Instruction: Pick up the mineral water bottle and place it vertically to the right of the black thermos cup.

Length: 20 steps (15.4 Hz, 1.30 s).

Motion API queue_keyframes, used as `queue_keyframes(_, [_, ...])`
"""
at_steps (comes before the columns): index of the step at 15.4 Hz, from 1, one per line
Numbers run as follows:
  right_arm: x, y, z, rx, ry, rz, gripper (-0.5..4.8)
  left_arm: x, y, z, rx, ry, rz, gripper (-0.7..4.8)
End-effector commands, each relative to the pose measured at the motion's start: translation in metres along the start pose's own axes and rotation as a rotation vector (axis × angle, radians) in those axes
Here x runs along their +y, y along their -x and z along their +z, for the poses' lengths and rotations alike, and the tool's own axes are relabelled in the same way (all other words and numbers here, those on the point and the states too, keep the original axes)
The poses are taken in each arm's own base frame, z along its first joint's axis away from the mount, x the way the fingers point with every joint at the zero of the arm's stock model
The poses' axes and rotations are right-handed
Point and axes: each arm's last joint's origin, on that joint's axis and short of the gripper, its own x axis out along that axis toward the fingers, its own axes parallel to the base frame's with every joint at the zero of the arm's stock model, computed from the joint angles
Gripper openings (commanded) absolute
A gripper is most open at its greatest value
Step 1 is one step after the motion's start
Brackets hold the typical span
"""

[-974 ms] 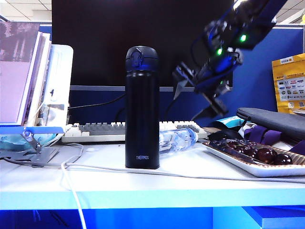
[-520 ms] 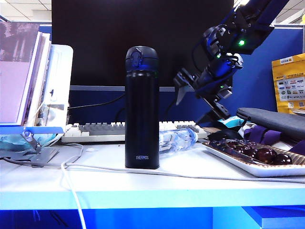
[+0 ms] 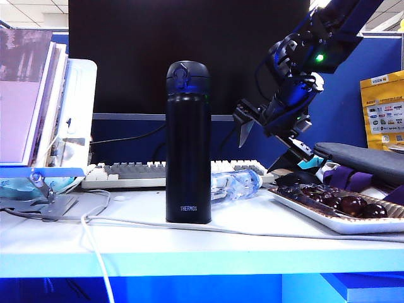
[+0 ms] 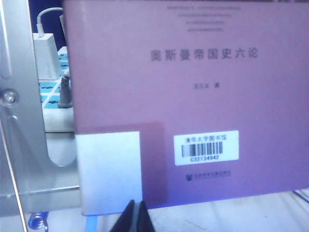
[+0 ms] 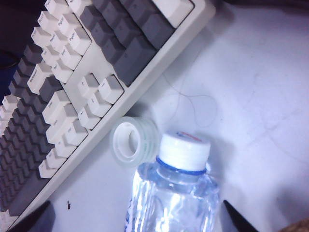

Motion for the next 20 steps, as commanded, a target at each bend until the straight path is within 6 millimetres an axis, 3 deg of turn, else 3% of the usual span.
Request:
queue_keyframes(1, [-0.005, -0.013, -0.004, 0.046, 0.006, 0.013, 4.79, 0.000, 0.000, -0.001, 0.009, -0.003, -0.003, -0.02])
queue_keyframes(3, [-0.009, -0.028, -0.006, 0.097, 0.003, 0.013, 4.79, 0.000, 0.000, -0.001, 0.009, -0.003, -0.003, -0.02])
queue_keyframes(8, [-0.006, -0.036, -0.003, 0.075, 0.003, 0.008, 4.79, 0.000, 0.000, -0.001, 0.009, -0.003, -0.003, -0.03])
queue_keyframes(17, [-0.023, -0.057, -0.011, 0.122, -0.011, -0.015, 4.79, 0.000, 0.000, -0.001, 0.009, -0.003, -0.003, -0.02])
queue_keyframes(18, [-0.022, -0.057, -0.011, 0.120, -0.012, -0.004, 4.73, 0.000, 0.000, -0.001, 0.009, -0.004, -0.003, -0.02])
queue_keyframes(20, [-0.022, -0.057, -0.011, 0.122, -0.012, 0.000, 3.82, 0.000, 0.000, -0.001, 0.009, -0.004, -0.003, -0.02])
